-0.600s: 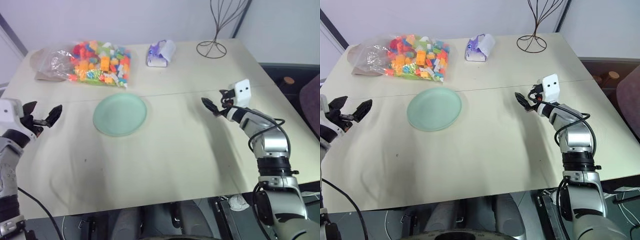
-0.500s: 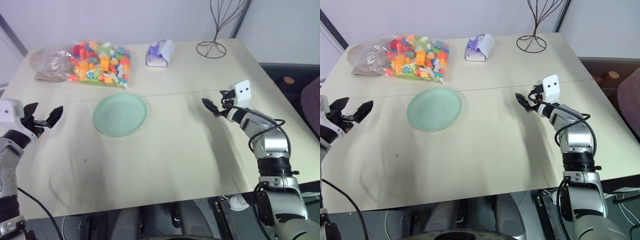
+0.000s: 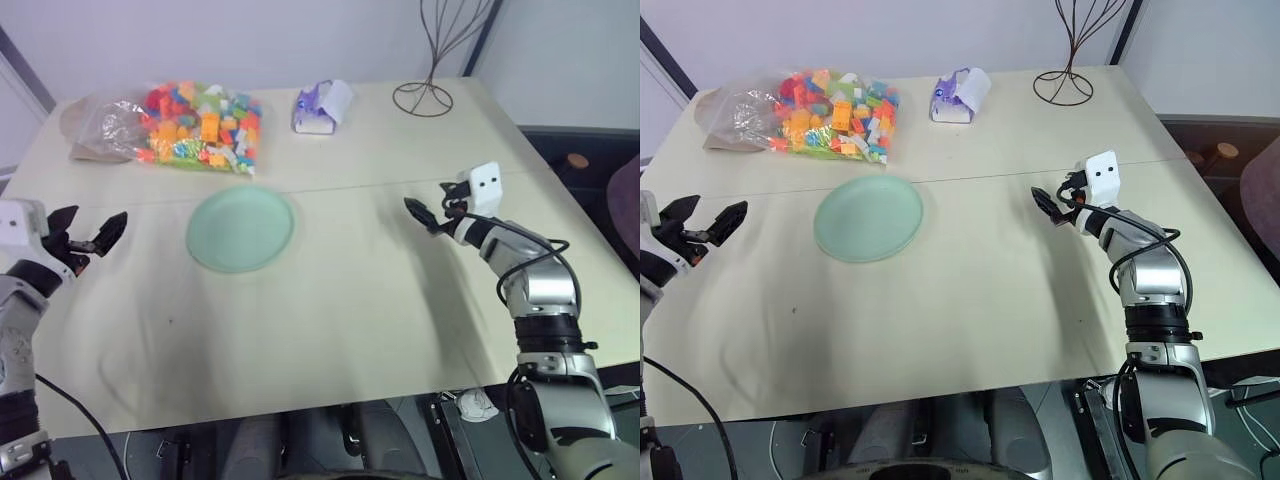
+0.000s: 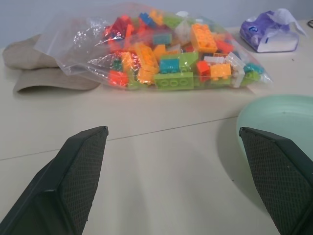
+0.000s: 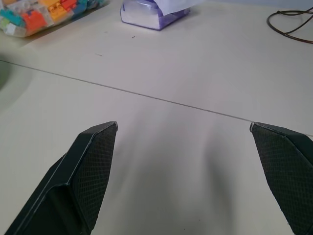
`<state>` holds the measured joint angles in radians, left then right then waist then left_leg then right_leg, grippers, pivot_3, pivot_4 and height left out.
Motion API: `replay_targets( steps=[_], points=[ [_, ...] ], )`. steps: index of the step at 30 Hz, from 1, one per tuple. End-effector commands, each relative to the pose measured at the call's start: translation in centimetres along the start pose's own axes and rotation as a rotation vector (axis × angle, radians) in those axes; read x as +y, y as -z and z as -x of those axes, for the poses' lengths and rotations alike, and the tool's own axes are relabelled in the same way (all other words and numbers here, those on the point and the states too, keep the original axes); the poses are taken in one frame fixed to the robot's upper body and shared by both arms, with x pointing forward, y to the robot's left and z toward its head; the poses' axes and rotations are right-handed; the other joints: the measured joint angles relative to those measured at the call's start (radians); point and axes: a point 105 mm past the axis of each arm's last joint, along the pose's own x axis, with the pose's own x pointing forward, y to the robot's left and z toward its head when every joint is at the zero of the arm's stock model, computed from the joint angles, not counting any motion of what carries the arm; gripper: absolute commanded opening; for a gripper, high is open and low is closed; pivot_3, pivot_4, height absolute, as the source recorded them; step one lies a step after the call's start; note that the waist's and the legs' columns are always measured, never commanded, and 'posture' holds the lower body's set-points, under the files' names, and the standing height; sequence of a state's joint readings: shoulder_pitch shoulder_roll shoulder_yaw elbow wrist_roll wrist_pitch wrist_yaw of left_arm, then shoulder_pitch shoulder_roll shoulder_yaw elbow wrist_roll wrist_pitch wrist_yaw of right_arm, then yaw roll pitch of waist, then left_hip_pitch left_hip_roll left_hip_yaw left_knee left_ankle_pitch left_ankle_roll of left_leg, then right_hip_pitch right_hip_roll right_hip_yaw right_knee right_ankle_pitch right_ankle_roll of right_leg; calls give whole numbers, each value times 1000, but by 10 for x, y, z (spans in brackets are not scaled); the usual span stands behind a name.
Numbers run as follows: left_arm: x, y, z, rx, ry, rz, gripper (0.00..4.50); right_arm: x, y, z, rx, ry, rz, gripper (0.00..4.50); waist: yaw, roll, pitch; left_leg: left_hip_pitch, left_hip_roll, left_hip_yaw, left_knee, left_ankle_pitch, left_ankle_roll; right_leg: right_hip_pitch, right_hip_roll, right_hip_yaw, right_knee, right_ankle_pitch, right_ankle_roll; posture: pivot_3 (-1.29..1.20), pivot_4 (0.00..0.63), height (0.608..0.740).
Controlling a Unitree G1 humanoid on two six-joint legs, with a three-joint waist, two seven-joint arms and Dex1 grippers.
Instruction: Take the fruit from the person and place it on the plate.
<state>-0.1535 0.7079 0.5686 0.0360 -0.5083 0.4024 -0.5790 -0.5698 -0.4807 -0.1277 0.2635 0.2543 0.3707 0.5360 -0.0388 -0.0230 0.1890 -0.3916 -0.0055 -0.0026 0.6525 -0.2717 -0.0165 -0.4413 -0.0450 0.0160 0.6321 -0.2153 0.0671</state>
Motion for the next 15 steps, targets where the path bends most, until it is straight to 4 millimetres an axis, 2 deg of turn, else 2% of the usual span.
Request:
replay_targets(
  steps=[1,15],
  points=[
    [6,-17,4,-48,-22,-52,4500,-6,-13,3,-44,17,26,4437,0,0,0,0,0,0,0,0,0,0,0,0,0,0,0,0,150,740],
    [6,-17,4,-47,-27,-60,4500,-6,-13,2,-46,18,25,4437,0,0,0,0,0,0,0,0,0,0,0,0,0,0,0,0,150,740]
  ],
)
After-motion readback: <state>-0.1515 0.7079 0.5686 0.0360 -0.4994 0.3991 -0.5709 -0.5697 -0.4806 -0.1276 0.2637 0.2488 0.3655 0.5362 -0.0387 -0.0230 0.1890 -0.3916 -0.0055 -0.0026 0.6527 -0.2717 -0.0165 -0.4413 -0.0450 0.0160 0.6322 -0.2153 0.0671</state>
